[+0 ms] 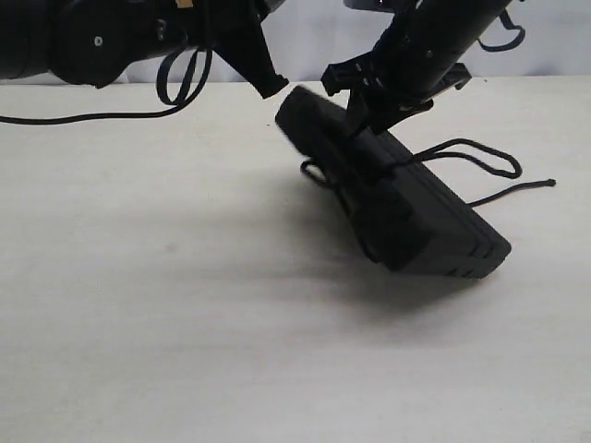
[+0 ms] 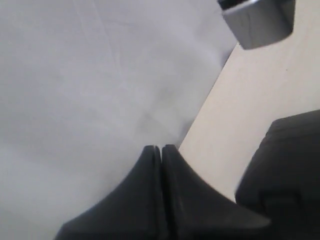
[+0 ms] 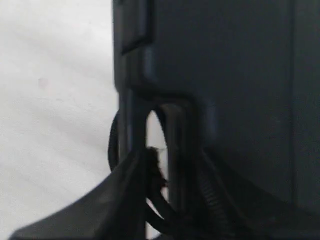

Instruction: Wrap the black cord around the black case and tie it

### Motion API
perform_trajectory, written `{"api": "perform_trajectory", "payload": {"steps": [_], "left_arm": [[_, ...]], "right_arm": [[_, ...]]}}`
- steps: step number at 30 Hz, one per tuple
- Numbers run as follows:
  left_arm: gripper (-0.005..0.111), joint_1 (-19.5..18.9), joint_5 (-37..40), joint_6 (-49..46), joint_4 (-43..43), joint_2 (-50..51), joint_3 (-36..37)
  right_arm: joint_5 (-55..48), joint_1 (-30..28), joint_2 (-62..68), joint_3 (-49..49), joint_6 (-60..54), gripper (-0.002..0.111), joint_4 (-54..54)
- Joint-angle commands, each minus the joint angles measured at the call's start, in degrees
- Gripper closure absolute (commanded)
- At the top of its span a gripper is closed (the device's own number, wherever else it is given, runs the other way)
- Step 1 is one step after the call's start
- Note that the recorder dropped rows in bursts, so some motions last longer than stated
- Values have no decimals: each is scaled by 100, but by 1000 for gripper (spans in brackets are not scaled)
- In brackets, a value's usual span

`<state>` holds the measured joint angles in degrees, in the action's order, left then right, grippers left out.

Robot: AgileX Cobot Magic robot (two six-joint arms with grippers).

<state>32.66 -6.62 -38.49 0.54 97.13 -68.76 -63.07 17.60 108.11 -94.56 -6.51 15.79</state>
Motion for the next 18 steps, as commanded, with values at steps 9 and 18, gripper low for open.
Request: {"api": "perform_trajectory", "payload": {"steps": [9,18], "left_arm": [[107,185,2276,-21,37,-44,28],[107,1086,2902,-4866,4568,307,368]], "right_arm": [[23,-108,-201,-5,82,50,-365],[-299,-856,-494,-5,397,50,-878]]}}
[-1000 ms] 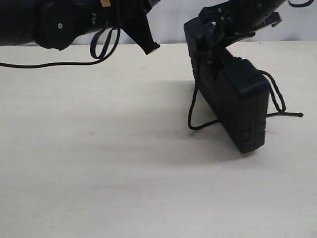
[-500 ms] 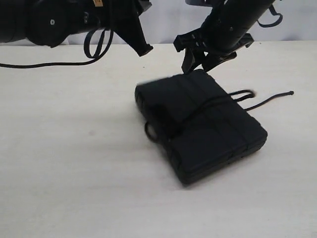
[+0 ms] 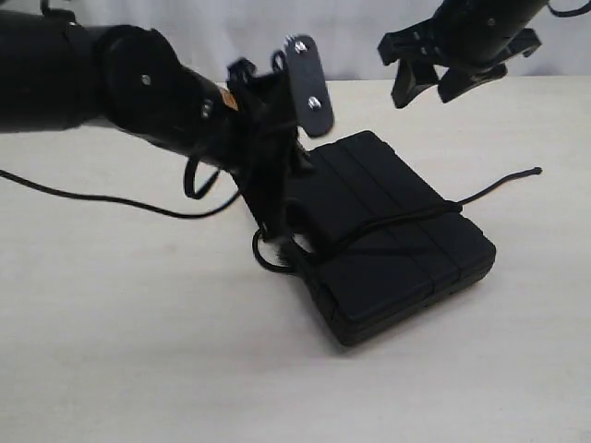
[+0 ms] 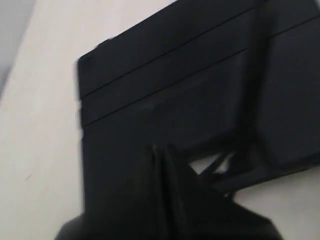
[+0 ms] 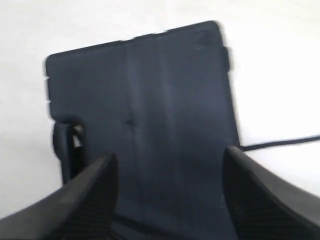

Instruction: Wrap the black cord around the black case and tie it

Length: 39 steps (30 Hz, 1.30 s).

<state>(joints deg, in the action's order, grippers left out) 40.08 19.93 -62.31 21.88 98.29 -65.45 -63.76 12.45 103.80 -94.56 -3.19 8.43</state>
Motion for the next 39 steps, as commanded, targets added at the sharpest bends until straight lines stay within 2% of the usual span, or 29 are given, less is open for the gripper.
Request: {"api": "perform_trajectory", "payload": {"steps": [1,3,6,10,12,16,18,21,22,26,28,33,36,37,39], "left_arm": [[107,433,259,-3203,3324,318,36],[105,487,157,-4271,4698,540,36],[90,487,-115,-5203,5843,894,36],[61,487,-132,-5591,6177,1212,13],[55,496,-142,-5591,6189,1323,-86],[56,496,-419,-5636,6176,1604,-393],[65,496,-386,-5649,6133,1755,-513],[104,496,-679,-5672,6117,1777,-538],[107,496,-695,-5711,6117,1769,-538],[107,496,-657,-5758,6117,1769,-538],[107,496,-657,-5758,6117,1769,-538],[107,496,-659,-5956,6128,1769,-606],[107,496,-659,-6047,6128,1769,-606],[107,496,-659,-6047,6128,1769,-606],[107,496,-659,-6047,6128,1769,-606]], "right_arm": [[-255,-456,-62,22,65,50,-142],[-253,-669,-62,92,65,50,-142],[-165,-931,-62,240,91,50,-142],[260,-1229,-62,568,132,50,-142],[499,-1395,-62,745,200,50,-160],[1042,-1830,-18,1238,319,51,-160],[1258,-2052,152,1441,319,51,-138],[1486,-2296,771,1538,395,55,10],[1681,-2305,993,1538,395,55,127],[3009,-2305,1664,1538,395,55,899],[3527,-2305,1941,1527,654,55,931],[4101,-2305,2236,1527,880,55,1203],[4116,-2305,2383,1527,837,67,1323],[4053,-2305,2479,1527,705,78,1336],[4044,-2294,2537,1527,354,89,1336]]}}
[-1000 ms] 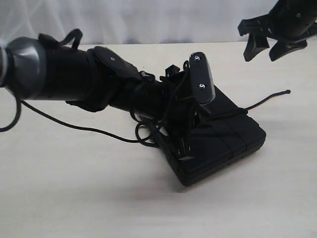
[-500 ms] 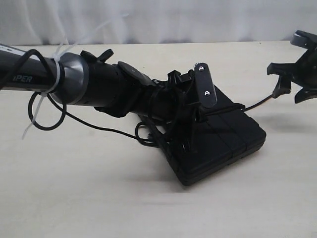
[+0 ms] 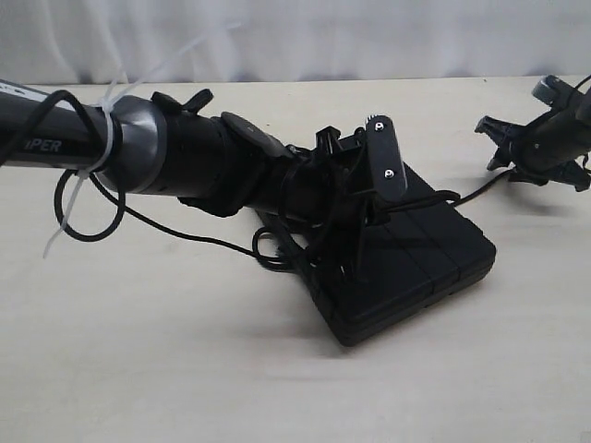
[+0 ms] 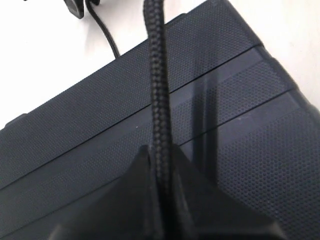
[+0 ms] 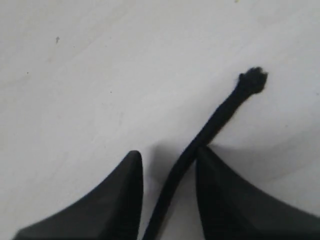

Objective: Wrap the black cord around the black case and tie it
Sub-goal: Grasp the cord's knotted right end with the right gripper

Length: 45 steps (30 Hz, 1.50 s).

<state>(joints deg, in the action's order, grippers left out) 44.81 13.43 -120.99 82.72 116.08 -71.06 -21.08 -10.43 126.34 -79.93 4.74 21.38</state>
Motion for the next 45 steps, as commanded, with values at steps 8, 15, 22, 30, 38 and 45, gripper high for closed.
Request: {"api": "perform_trajectory", "payload": {"steps": [8,15,22,30,38,45], "left_arm": [[107,23,-8,-179,44,-10,-45],[107,23,-8,-179,44,-10,-45],[107,23,-366,-179,67,-246,-70],[107,23,-54,-179,89,-582,-505],[95,23,-334,248,79,-325,-492],[54,23,-583,278,48,-213,-366]], "right_arm": [[121,-5,-185,64,-1570,104,41],[170,-5,-1130,64,-1805,104,41],[-175,-15,-1524,64,-1842,104,18],[-932,-5,-1209,64,-2083,99,18],[-1218,-16,-704,64,-1480,60,-23],[-993,-16,-314,64,-1032,60,-316]]}}
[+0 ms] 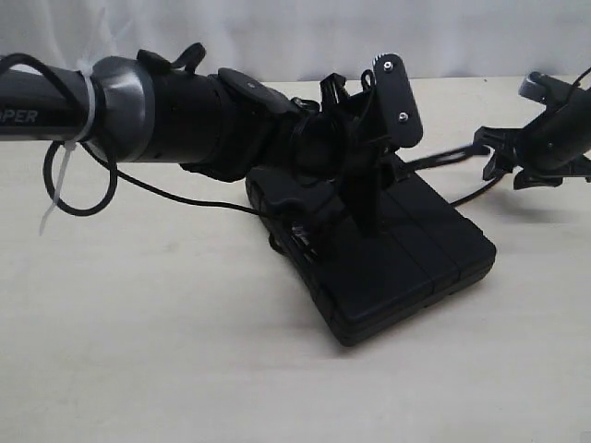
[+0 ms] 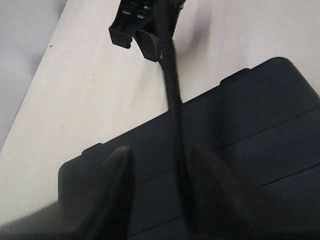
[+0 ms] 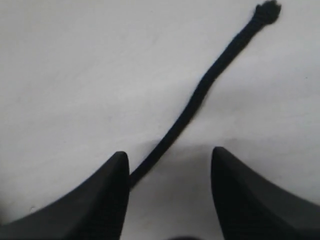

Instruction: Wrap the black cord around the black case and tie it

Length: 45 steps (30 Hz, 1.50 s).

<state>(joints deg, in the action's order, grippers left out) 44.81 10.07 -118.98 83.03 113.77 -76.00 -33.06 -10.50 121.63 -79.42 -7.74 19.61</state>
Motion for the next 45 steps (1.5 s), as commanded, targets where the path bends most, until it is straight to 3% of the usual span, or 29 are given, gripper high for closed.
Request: {"api": "perform_trajectory", "payload": {"steps": [1,7,10,14,28,45], "left_arm": [[52,23,-393,78,17,18,164],[50,23,-1767,5,-34,18,506],[50,23,-2109,-80,-102,18,506],[50,23,-2428,-90,-115,5,506],[50,23,-2818,-90,-114,5,506],[50,23,-2758,-93,-110,5,506]], "right_arm": [[276,-10,197,14,297,60,-139],[668,-10,535,-117,613,63,-55],[408,1,775,-357,562,76,-44],[180,1,1096,-556,159,103,-44],[788,-96,284,-584,-300,104,-349],[304,-96,-1175,-572,-245,104,-549]]}}
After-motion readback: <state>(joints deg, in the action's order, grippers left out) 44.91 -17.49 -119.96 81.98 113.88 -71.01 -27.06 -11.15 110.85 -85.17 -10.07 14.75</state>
